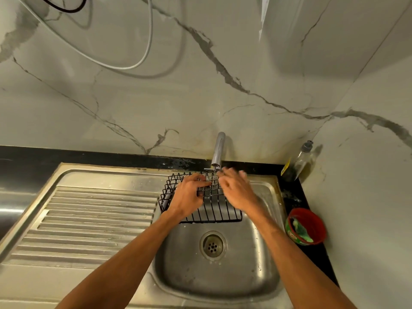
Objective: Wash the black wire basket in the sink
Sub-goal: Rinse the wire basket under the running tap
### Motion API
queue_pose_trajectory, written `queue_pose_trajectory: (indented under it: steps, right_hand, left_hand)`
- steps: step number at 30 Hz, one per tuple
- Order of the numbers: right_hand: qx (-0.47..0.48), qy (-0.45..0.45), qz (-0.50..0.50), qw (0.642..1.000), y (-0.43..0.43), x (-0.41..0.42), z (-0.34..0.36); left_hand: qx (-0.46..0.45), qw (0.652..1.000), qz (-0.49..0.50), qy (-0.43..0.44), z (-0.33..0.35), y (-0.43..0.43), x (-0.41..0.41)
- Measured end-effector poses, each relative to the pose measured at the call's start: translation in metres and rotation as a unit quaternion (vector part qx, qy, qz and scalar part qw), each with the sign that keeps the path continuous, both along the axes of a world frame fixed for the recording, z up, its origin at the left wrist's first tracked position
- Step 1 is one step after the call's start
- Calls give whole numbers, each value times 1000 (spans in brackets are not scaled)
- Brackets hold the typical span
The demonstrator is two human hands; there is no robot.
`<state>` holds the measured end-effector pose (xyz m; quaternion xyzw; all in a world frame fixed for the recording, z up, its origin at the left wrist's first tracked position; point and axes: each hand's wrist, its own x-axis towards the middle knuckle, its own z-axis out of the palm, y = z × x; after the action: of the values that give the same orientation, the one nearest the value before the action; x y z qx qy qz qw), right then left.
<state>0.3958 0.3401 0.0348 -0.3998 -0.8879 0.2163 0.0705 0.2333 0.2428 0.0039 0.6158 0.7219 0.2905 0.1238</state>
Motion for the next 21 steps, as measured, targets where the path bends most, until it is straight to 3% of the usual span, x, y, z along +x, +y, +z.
queue_pose_trajectory:
  steps: [1, 6, 9, 12, 16, 19, 21]
  right_hand:
    - [-7, -31, 38, 999, 0, -4, -1]
    - [10, -117, 46, 992, 0, -22, -4]
    - [18, -74, 102, 992, -5, -29, -4]
    - [24, -46, 42, 998, -2, -29, -2]
    - [-5, 5, 119, 993, -14, -26, -13]
    - [-62, 123, -11, 990, -4, -20, -13]
    - [-58, 138, 4, 989, -4, -19, -10]
  left_hand:
    - [1, 1000, 7, 2, -2, -1, -2]
    - [-14, 999, 38, 21, 5, -6, -5]
    - [-16, 998, 48, 25, 11, -6, -9]
    - [-30, 998, 45, 28, 13, -9, -9]
    - [-39, 998, 38, 38, 9, -12, -13]
    - [-52, 998, 37, 25, 10, -16, -13]
    - [-37, 998, 44, 13, 12, -18, -15]
